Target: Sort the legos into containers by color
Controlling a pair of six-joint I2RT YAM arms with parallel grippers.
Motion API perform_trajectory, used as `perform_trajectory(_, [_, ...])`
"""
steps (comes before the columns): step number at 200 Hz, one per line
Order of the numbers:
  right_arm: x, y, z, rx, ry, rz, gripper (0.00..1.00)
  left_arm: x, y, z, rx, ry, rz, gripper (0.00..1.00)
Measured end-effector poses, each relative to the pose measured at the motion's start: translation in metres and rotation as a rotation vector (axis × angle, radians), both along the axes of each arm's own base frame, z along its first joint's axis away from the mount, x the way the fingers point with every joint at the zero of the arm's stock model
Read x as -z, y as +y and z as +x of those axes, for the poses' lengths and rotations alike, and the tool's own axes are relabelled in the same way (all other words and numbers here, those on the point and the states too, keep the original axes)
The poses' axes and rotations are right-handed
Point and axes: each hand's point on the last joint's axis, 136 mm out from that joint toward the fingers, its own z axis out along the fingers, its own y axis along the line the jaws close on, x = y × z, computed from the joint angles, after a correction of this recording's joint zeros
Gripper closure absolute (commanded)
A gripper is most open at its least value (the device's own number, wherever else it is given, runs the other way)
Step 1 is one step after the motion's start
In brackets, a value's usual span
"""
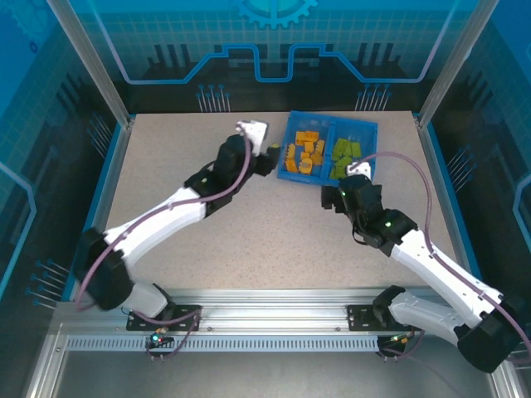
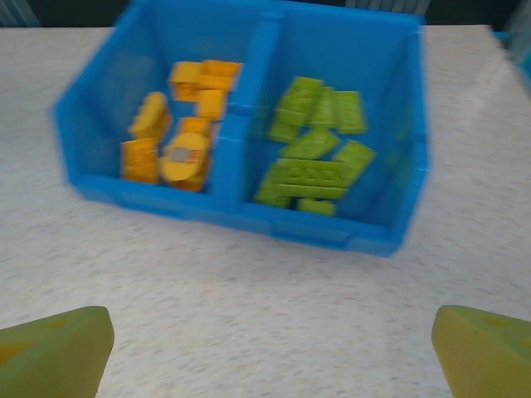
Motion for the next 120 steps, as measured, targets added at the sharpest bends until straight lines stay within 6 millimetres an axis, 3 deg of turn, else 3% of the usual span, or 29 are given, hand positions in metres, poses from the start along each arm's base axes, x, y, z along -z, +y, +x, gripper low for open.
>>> perform_trajectory(19, [0.019,-0.04,0.002,0.138,-0.033,-0.024,0.0,0.019,0.029,-0.021,-0.058,0.002,0.024,0.25])
perform_trajectory(45, [0.054,-0.09,-0.002,0.308,-0.042,-0.073,0.0,0.063,0.067,-0.041,-0.146,0.04,0.103,0.23])
perform_trajectory(61, [0.074,-0.114,-0.004,0.38,-0.031,-0.108,0.0,0.083,0.095,-0.048,-0.212,0.06,0.134,0.14])
perform_trajectory(75, [0.09,-0.125,-0.002,0.399,-0.012,-0.127,0.0,0.092,0.121,-0.051,-0.277,0.062,0.138,0.02])
perform_trajectory(101, [0.119,-0.127,0.015,0.35,0.032,-0.117,0.0,0.101,0.165,-0.053,-0.403,0.05,0.104,0.01])
perform_trajectory(120, [0.133,-0.116,0.034,0.264,0.041,-0.101,0.01,0.112,0.178,-0.055,-0.439,0.049,0.107,0.01])
